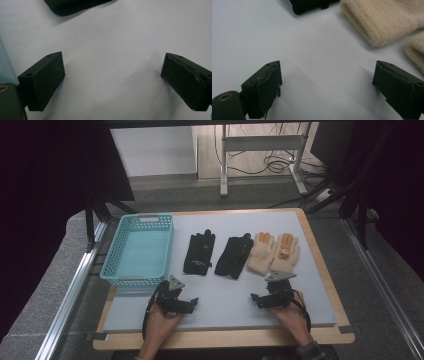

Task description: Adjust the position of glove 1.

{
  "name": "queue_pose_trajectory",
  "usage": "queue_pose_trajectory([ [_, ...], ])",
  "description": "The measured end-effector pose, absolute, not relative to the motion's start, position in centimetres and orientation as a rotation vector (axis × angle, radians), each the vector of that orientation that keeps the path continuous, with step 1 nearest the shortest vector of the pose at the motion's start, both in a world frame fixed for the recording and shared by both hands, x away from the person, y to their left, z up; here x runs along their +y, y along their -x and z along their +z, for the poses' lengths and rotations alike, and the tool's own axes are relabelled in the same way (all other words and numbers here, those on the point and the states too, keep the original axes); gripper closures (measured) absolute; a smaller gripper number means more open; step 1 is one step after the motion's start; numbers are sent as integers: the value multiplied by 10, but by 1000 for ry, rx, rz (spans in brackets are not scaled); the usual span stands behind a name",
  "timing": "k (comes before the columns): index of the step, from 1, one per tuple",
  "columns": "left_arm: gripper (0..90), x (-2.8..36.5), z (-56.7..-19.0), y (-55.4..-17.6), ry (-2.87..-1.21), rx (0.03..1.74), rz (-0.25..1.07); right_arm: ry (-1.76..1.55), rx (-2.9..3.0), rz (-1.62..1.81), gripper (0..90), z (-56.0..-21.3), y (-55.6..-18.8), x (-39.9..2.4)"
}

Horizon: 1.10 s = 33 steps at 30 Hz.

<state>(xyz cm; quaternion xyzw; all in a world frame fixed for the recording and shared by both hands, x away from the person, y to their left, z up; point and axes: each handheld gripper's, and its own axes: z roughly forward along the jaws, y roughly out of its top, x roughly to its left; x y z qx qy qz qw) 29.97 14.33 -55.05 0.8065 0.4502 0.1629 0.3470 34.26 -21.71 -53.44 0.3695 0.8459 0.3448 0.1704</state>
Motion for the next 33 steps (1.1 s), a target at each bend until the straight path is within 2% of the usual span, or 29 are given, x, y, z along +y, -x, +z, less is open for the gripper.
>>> queue_pose_trajectory([
  [5, 54, 143, -550, -300, -2092, 1168, 423, -1050, 2401, 980, 89, -534, -342, -217],
  [13, 54, 143, -550, -300, -2092, 1168, 423, -1080, 2407, 1032, 176, -529, -346, -223],
  [20, 54, 143, -550, -300, -2091, 1168, 423, -1079, 2379, 1087, 210, -518, -351, -221],
  [33, 55, 143, -550, -300, -2092, 1168, 423, -1028, 2405, 1081, 291, -499, -384, -202],
])
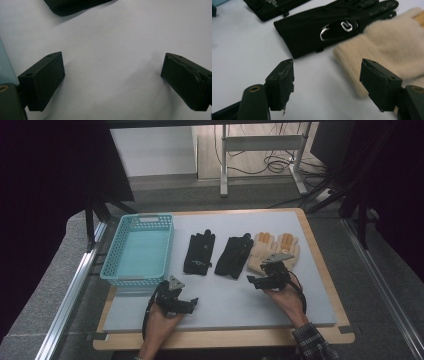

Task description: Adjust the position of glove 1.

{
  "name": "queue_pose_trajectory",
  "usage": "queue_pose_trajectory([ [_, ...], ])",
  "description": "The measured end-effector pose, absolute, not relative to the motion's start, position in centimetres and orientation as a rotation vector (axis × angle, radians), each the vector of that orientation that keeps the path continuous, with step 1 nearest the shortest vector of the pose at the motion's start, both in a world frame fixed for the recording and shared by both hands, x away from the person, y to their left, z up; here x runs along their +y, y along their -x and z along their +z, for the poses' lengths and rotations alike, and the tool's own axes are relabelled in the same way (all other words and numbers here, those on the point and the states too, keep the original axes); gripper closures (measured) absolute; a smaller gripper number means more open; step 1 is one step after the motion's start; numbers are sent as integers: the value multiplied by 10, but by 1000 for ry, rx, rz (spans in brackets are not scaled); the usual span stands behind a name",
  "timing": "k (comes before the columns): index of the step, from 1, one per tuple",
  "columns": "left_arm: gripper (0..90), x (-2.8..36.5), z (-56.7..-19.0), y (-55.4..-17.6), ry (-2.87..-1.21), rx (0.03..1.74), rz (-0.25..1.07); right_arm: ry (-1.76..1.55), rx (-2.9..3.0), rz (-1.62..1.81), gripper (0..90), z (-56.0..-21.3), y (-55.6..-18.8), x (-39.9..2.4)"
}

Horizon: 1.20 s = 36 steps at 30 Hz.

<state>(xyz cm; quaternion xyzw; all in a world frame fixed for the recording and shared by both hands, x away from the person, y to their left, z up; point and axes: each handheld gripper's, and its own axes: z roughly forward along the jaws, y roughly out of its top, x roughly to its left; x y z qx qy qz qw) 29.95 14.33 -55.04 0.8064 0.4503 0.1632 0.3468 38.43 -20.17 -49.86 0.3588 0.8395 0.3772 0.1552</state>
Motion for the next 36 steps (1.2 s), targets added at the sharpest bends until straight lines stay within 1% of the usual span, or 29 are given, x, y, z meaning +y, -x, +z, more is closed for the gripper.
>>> queue_pose_trajectory([
  [9, 55, 143, -550, -300, -2092, 1168, 424, -1017, 2404, 1085, 397, -489, -416, -187],
  [14, 55, 143, -550, -300, -2092, 1168, 423, -1022, 2394, 1076, 425, -484, -436, -176],
  [19, 55, 143, -550, -300, -2089, 1168, 423, -1028, 2385, 1059, 425, -484, -453, -165],
  [22, 55, 143, -550, -300, -2089, 1168, 422, -1047, 2379, 1041, 401, -488, -464, -158],
  [29, 54, 143, -550, -300, -2089, 1168, 422, -1092, 2364, 1019, 345, -502, -484, -148],
  [36, 55, 143, -551, -300, -2088, 1168, 422, -1051, 2401, 897, 337, -521, -493, -132],
])
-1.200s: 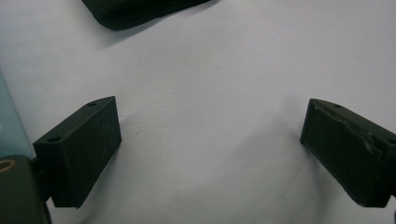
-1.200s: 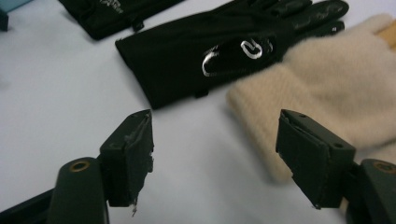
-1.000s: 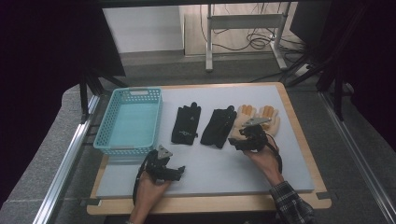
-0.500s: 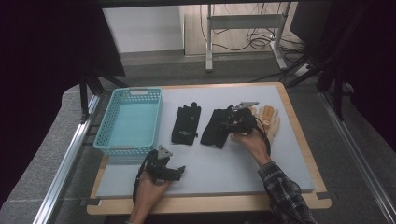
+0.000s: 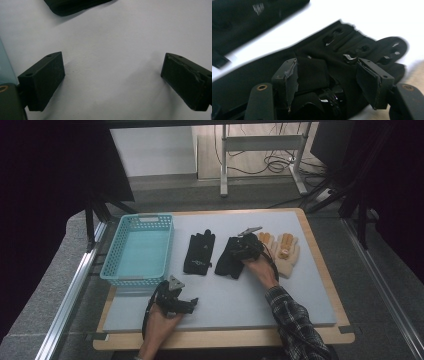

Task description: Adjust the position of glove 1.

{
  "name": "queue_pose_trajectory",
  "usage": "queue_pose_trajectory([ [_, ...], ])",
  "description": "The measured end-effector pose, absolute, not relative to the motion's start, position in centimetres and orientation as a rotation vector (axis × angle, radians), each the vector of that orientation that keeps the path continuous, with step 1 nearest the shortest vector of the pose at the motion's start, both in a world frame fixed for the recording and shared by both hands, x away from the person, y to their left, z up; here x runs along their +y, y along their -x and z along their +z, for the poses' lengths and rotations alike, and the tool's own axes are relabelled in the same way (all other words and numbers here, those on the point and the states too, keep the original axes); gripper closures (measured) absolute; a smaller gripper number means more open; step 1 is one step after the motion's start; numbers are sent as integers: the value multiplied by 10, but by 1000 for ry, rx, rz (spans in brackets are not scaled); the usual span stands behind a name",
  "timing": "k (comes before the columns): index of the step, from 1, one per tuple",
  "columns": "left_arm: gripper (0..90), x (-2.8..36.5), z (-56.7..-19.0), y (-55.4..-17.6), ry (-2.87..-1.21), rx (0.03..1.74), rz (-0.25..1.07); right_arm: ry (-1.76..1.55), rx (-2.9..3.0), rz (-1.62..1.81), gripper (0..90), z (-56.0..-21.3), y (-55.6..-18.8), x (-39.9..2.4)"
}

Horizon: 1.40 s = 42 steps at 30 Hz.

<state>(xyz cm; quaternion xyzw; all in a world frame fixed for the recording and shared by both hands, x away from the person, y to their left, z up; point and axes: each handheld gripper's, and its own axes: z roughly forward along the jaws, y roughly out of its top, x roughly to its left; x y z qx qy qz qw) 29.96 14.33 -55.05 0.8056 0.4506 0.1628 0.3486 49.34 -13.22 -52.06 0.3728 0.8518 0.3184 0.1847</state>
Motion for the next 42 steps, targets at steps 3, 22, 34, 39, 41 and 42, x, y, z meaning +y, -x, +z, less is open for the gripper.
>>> queue_pose_trajectory([
  [3, 54, 144, -550, -300, -2095, 1165, 423, -1038, 2407, 894, 389, -521, -494, -129],
  [22, 54, 144, -550, -300, -2096, 1165, 421, -1077, 2482, 953, 866, -514, -493, -129],
  [34, 54, 144, -550, -300, -2098, 1164, 423, -955, 2472, 1049, 869, -480, -472, -130],
  [39, 55, 144, -550, -300, -2096, 1164, 423, -902, 2481, 1094, 869, -465, -457, -129],
  [41, 55, 144, -550, -300, -2096, 1164, 422, -883, 2479, 1118, 870, -459, -451, -129],
  [42, 54, 144, -550, -300, -2096, 1164, 422, -876, 2479, 1132, 870, -456, -448, -129],
])
